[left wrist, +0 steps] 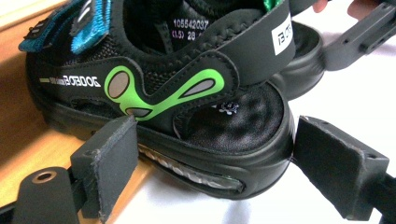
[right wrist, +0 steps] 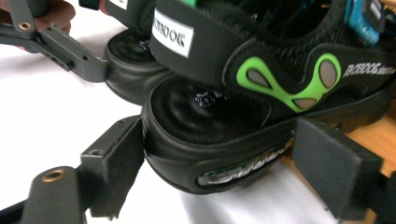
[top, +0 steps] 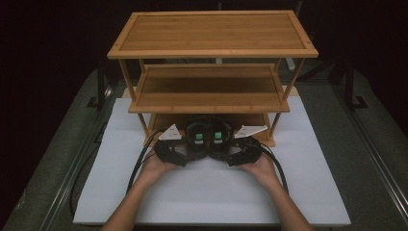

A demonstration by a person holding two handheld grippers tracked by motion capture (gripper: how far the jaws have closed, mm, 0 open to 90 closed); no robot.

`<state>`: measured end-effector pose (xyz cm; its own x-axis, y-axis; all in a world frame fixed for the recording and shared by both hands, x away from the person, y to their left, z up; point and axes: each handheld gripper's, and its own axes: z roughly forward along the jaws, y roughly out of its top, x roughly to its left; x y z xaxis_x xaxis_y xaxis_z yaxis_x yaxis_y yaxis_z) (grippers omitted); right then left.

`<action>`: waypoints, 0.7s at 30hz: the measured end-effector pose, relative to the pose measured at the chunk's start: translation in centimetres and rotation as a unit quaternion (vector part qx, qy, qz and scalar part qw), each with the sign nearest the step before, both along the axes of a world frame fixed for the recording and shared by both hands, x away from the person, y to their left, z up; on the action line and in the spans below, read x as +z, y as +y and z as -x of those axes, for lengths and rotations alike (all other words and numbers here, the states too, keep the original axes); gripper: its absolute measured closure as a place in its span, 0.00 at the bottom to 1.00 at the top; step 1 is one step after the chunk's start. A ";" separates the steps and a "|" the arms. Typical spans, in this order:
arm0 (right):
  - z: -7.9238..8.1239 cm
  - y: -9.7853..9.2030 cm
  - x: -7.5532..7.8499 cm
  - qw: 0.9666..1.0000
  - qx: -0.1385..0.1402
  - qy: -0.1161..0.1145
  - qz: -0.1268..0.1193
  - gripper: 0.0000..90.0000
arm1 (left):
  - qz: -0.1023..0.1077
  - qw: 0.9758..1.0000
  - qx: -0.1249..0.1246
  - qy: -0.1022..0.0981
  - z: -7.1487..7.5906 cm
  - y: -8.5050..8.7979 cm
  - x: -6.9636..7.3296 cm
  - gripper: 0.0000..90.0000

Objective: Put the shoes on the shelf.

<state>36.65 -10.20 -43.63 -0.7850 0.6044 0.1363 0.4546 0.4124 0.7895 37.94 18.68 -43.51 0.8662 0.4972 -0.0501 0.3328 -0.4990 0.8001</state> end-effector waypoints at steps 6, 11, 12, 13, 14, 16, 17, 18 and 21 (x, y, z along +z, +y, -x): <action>-0.9 0.1 -0.2 1.000 -0.008 -0.001 -0.003 0.19 | 0.004 1.000 0.003 0.002 -1.1 0.2 -0.2 0.15; -1.6 0.2 -0.3 1.000 -0.016 -0.006 -0.002 0.20 | 0.003 1.000 0.013 -0.002 -1.9 0.1 -0.3 0.17; -1.8 0.2 -0.4 1.000 -0.017 -0.009 0.000 0.21 | 0.003 1.000 0.014 -0.003 -2.2 0.0 -0.3 0.17; -2.1 0.2 -0.4 1.000 -0.018 -0.009 0.001 0.21 | 0.001 1.000 0.016 -0.004 -2.4 -0.1 -0.3 0.17; -2.5 0.3 -0.4 1.000 -0.020 -0.012 0.004 0.21 | 0.002 1.000 0.022 -0.002 -2.7 -0.2 -0.3 0.17; -2.6 0.4 -0.4 1.000 -0.023 -0.011 0.005 0.21 | 0.006 1.000 0.025 0.005 -2.9 -0.2 -0.4 0.17; -2.8 0.4 -0.4 1.000 -0.022 -0.011 0.007 0.21 | 0.001 1.000 0.025 0.000 -3.1 -0.2 -0.3 0.17; -3.2 0.4 -0.4 1.000 -0.023 -0.013 0.010 0.22 | 0.000 1.000 0.026 0.001 -3.3 -0.2 -0.3 0.17; -3.6 0.4 -0.4 0.999 -0.024 -0.016 0.014 0.23 | 0.003 0.999 0.034 -0.001 -3.7 -0.5 -0.4 0.17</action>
